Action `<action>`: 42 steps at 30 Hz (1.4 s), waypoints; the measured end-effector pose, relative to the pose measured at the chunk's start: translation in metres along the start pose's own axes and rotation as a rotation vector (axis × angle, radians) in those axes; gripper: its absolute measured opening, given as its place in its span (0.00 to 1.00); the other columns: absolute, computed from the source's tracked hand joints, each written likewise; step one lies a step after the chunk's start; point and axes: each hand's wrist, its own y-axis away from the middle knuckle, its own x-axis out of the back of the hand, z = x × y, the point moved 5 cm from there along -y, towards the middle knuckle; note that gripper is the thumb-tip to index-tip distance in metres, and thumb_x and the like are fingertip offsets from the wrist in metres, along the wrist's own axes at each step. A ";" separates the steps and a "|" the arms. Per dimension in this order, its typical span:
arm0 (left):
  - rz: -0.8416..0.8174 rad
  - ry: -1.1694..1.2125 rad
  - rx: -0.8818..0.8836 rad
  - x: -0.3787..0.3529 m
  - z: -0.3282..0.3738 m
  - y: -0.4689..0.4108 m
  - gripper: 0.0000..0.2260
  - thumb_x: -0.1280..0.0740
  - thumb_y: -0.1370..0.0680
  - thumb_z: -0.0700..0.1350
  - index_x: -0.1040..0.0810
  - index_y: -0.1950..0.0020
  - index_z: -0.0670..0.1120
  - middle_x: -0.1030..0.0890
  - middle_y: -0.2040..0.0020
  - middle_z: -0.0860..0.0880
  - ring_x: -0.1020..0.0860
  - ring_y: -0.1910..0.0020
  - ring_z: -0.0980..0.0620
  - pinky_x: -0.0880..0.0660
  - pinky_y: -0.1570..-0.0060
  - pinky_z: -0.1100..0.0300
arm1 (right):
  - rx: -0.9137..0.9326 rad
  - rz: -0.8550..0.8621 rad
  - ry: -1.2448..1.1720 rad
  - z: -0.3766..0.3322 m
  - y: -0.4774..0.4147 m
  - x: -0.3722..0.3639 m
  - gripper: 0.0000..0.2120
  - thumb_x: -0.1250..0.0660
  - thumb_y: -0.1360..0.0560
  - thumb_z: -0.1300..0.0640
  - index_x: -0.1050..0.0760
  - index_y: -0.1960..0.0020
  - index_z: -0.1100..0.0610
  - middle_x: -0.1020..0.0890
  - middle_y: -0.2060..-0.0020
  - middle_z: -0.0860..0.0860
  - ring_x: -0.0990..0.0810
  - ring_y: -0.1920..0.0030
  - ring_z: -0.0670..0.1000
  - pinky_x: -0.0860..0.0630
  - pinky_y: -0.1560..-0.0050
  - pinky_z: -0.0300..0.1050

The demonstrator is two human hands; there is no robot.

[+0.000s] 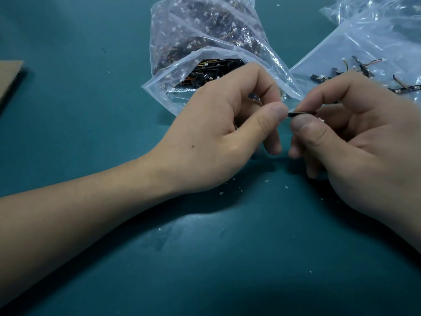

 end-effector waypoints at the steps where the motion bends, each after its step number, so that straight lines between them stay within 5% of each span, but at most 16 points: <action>1: 0.005 0.000 0.003 0.000 0.000 0.000 0.05 0.35 0.17 0.42 0.28 0.52 0.48 0.15 0.64 0.51 0.17 0.65 0.45 0.20 0.62 0.49 | -0.005 -0.009 -0.002 0.000 -0.001 0.000 0.04 0.33 0.21 0.49 0.26 0.50 0.48 0.17 0.67 0.52 0.24 0.78 0.54 0.28 0.75 0.41; 4: 0.026 -0.005 0.014 0.001 -0.001 0.000 0.05 0.34 0.17 0.43 0.27 0.52 0.49 0.14 0.64 0.51 0.17 0.67 0.51 0.20 0.62 0.56 | -0.016 0.000 -0.031 0.000 -0.001 0.000 0.03 0.34 0.21 0.48 0.26 0.51 0.46 0.16 0.68 0.52 0.24 0.78 0.53 0.28 0.75 0.39; 12: 0.049 -0.066 0.007 0.002 0.000 -0.001 0.06 0.32 0.18 0.40 0.26 0.53 0.47 0.14 0.62 0.52 0.18 0.65 0.57 0.21 0.62 0.54 | -0.012 -0.009 -0.034 -0.002 0.001 -0.001 0.06 0.34 0.22 0.48 0.27 0.51 0.49 0.17 0.67 0.53 0.23 0.77 0.54 0.27 0.75 0.43; 42: 0.025 -0.007 0.015 0.000 0.000 -0.003 0.07 0.33 0.17 0.39 0.26 0.53 0.47 0.16 0.63 0.51 0.19 0.67 0.59 0.27 0.65 0.70 | -0.036 0.013 -0.015 -0.003 0.001 0.002 0.07 0.32 0.24 0.48 0.24 0.52 0.50 0.16 0.67 0.53 0.22 0.77 0.54 0.27 0.73 0.41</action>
